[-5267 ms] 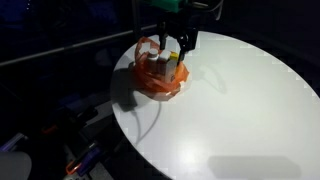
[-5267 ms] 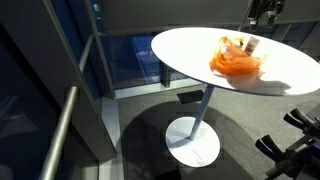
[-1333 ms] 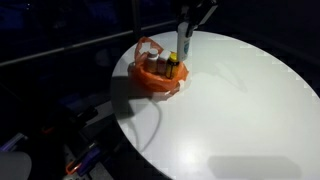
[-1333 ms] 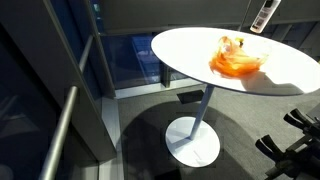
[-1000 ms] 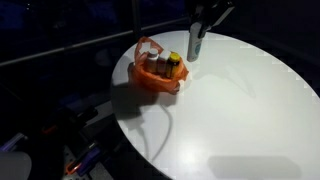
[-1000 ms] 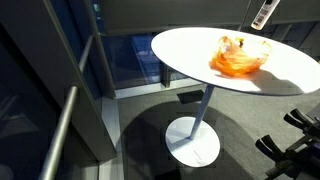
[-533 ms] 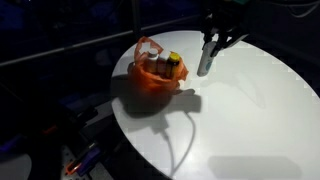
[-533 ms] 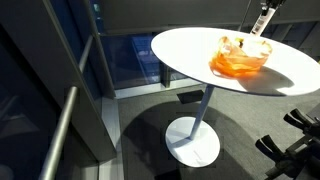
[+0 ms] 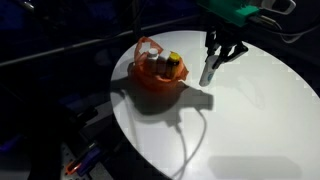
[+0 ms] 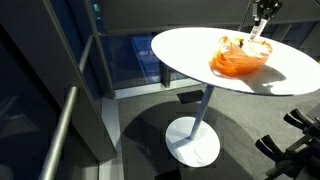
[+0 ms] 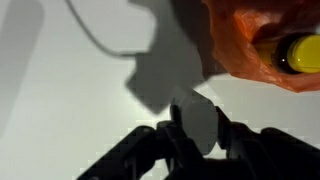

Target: Remove the white bottle from the plastic bag

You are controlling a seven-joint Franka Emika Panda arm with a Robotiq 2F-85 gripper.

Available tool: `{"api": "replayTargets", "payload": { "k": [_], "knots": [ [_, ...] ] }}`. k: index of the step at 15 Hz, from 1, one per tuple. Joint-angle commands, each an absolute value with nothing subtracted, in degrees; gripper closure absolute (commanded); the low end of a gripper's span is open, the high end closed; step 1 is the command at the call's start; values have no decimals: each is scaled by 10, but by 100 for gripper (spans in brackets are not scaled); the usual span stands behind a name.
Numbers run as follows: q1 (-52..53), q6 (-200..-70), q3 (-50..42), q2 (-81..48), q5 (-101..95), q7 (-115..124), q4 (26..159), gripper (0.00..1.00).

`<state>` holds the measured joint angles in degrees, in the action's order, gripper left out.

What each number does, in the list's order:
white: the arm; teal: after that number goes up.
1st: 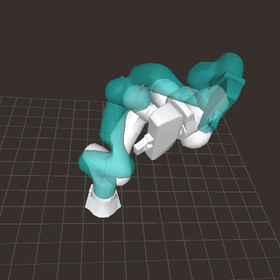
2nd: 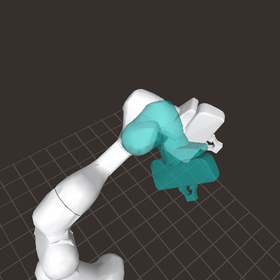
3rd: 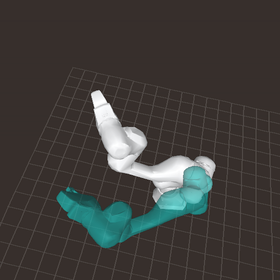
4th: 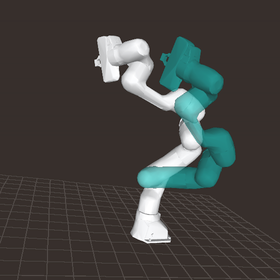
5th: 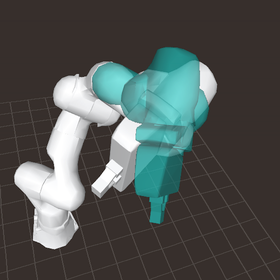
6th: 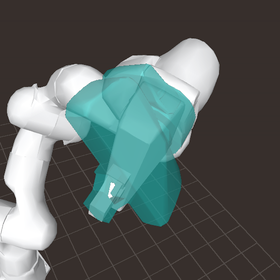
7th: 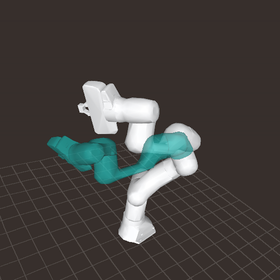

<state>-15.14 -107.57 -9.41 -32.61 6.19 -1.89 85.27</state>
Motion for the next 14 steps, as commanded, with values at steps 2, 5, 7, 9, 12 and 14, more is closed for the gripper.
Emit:
{"api": "replayTargets", "payload": {
  "k": [2, 5, 7, 9, 12, 14],
  "knots": [
    [-149, -1076, -91, -367, 54, 2, 811, 88],
    [-147, -1092, -90, -381, 54, 0, 809, 88],
    [-145, -1099, -91, -387, 50, 3, 809, 88],
    [-143, -1104, -92, -390, 48, 4, 809, 88],
    [-143, -1101, -91, -393, 48, 4, 807, 48],
    [-143, -1099, -90, -390, 50, 0, 809, 33]
  ]
}}
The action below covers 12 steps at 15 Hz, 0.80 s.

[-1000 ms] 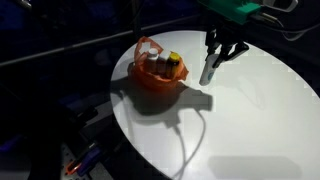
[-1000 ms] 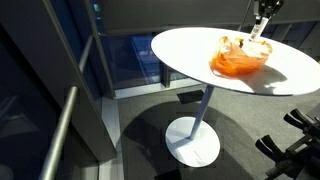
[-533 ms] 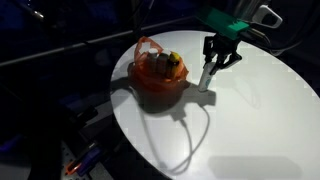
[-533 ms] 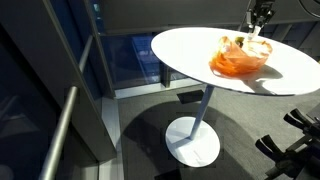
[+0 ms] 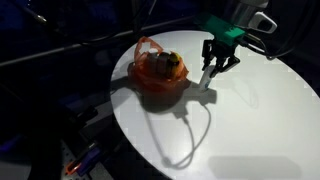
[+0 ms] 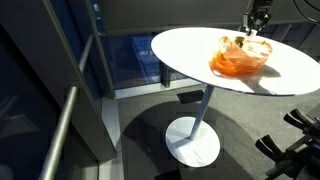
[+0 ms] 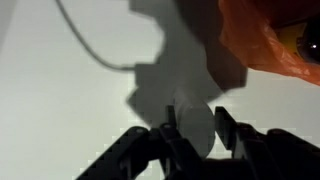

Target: Remove the white bottle from the plastic bag

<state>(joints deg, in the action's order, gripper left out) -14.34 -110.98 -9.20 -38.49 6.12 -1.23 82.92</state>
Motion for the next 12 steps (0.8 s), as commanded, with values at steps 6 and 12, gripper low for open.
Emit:
{"api": "replayTargets", "payload": {
  "k": [6, 12],
  "knots": [
    [-123, -1080, -82, -342, 39, -16, 848, 0],
    [-81, -1066, -81, -266, -7, 2, 911, 0]
  ]
}}
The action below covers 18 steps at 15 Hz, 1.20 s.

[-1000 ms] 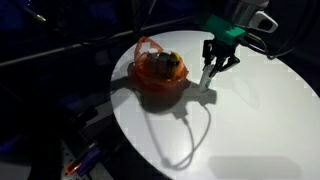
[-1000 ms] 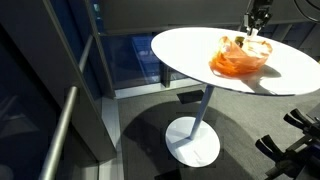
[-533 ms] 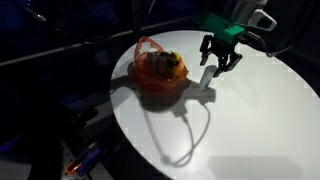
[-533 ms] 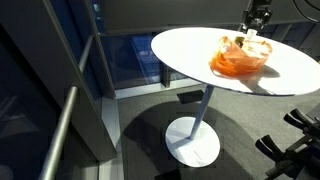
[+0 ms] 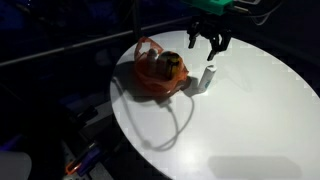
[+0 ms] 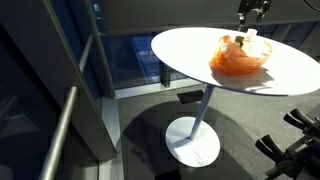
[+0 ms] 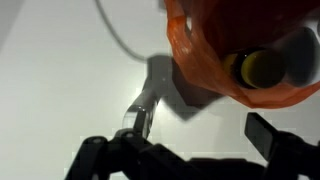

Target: Remove the white bottle from the plastic bag

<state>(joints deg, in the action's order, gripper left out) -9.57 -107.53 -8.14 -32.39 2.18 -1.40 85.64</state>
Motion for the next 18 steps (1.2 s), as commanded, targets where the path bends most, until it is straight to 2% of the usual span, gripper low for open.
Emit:
{"api": "replayTargets", "payload": {
  "k": [1, 11, 18],
  "knots": [
    [-73, -1068, -82, -248, -18, 11, 931, 0],
    [-46, -1060, -80, -60, -53, 98, 1110, 0],
    [-54, -1046, -74, 55, -54, 108, 1189, 0]
  ]
}}
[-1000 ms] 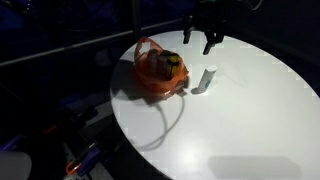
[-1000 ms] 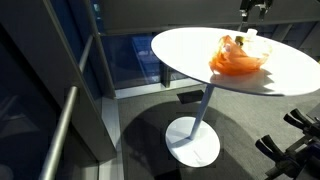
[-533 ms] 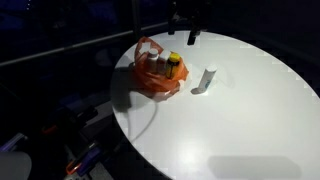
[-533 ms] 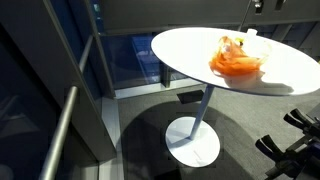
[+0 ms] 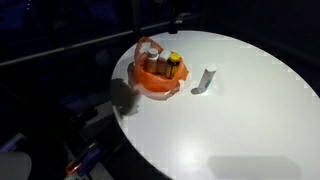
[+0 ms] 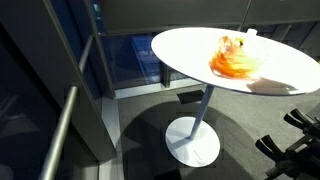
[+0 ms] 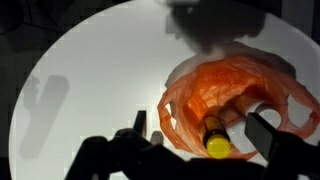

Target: Remove the white bottle from the plastic bag

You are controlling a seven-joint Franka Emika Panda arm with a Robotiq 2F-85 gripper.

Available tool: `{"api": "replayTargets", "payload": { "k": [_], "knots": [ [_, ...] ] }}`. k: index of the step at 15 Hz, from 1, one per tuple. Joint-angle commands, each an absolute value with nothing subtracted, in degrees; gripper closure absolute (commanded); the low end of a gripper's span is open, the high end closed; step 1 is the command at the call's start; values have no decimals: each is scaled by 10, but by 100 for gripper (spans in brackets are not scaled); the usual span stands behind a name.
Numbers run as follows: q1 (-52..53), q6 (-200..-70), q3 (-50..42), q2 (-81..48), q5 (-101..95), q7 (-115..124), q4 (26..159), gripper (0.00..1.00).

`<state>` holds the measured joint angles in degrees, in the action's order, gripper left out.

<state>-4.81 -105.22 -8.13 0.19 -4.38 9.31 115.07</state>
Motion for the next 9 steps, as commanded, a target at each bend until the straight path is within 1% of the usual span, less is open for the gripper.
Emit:
{"api": "replayTargets", "payload": {
  "k": [1, 4, 5, 9],
  "knots": [
    [-56, -1042, -75, 73, -55, 109, 1198, 0],
    [-59, -1038, -73, 90, -52, 109, 1207, 0],
    [-59, -1044, -74, 69, -43, 94, 1191, 0],
    [-60, -1043, -74, 80, -43, 94, 1200, 0]
  ]
}}
